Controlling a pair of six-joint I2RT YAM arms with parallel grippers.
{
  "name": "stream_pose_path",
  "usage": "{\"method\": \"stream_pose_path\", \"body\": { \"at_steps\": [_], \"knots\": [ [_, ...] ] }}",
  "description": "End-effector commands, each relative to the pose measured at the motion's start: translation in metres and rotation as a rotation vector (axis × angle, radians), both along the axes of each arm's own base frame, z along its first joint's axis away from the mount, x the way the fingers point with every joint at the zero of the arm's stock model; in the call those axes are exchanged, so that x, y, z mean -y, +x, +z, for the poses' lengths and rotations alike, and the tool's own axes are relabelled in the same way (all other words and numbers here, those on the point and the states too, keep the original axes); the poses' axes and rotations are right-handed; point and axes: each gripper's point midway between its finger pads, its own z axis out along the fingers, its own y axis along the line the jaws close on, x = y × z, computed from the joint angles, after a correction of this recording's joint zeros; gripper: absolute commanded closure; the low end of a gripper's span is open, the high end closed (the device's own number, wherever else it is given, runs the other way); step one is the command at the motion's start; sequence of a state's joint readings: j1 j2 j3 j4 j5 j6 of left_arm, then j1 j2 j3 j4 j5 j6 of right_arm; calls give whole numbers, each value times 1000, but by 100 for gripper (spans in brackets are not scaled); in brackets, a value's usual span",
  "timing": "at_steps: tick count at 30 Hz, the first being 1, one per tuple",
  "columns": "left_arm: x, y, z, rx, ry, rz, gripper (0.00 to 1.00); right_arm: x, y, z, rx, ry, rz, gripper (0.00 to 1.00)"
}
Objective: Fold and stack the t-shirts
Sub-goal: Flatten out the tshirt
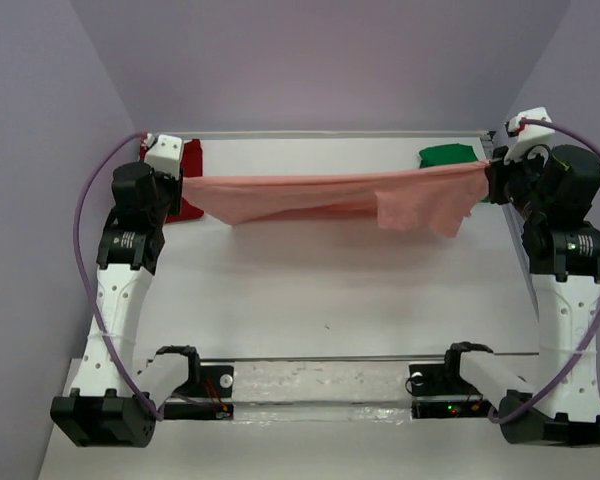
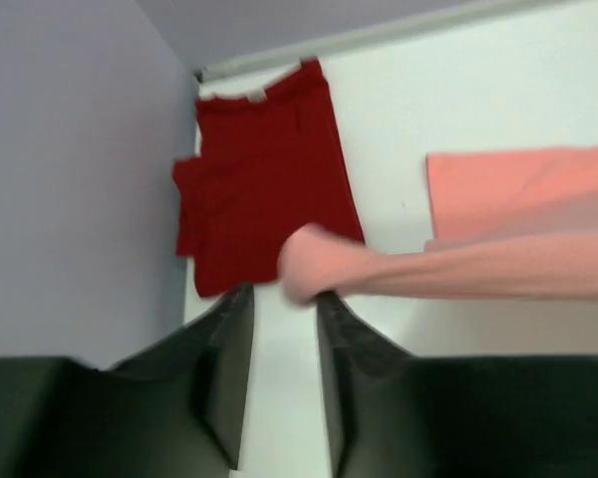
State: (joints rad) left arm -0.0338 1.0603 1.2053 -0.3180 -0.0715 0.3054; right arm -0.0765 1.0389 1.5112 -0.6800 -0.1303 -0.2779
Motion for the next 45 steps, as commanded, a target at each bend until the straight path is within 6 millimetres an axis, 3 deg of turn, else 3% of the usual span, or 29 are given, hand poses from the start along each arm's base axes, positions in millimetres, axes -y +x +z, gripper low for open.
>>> {"method": "stream_pose_path", "body": {
  "at_steps": [1, 2, 3, 7, 12, 15, 16, 18, 20, 22, 24, 27, 29, 31, 32, 33, 35, 37, 41, 45],
  "knots": [
    [2, -40, -31, -50, 31, -62, 25, 25, -31, -31, -63, -42, -127, 40],
    [2, -45, -40, -58, 32, -63, 10, 26, -33, -34, -66, -40, -137, 4],
    [2, -49, -31, -19, 44, -66, 3, 26, -33, -37, -69, -39, -140, 0],
    [0, -41, -11, 2, 55, -57, 1, 34, -17, -45, -102, -40, -174, 0],
    [2, -17, 23, 46, 62, -69, 1, 34, 10, -32, -103, -8, -177, 0],
    [9, -4, 21, 29, 38, -102, 1, 35, 23, -55, -191, -9, -173, 0],
    [12, 0, 14, 8, 26, -117, 1, 33, 24, -69, -241, -11, -159, 0],
    [27, 10, -15, -65, -29, -176, 1, 14, 28, -116, -386, 44, -60, 0],
    [45, 18, -56, -170, -100, -253, 1, 7, 33, -146, -454, 70, -22, 0],
    [58, 21, -78, -230, -157, -304, 1, -2, 36, -172, -518, 98, 21, 0],
    [79, 24, -108, -321, -216, -397, 1, -6, 45, -193, -585, 120, 48, 0],
    [104, 30, -138, -446, -252, -501, 1, -16, 57, -209, -648, 147, 118, 0],
    [118, 33, -149, -485, -241, -548, 1, -25, 66, -232, -722, 178, 180, 0],
    [143, 38, -161, -526, -222, -600, 1, -31, 78, -233, -743, 198, 220, 0],
    [153, 39, -165, -540, -223, -625, 1, -30, 86, -251, -793, 206, 223, 0],
    [162, 43, -173, -568, -226, -643, 1, -30, 95, -244, -786, 205, 225, 0],
    [185, 41, -180, -604, -243, -701, 1, -29, 106, -261, -832, 214, 226, 0],
    [198, 44, -191, -636, -243, -732, 1, -29, 116, -257, -826, 217, 233, 0],
    [224, 46, -206, -659, -237, -783, 1, -28, 128, -269, -852, 219, 239, 0],
    [237, 50, -235, -732, -219, -789, 1, -25, 133, -284, -893, 218, 231, 0]
  ]
}}
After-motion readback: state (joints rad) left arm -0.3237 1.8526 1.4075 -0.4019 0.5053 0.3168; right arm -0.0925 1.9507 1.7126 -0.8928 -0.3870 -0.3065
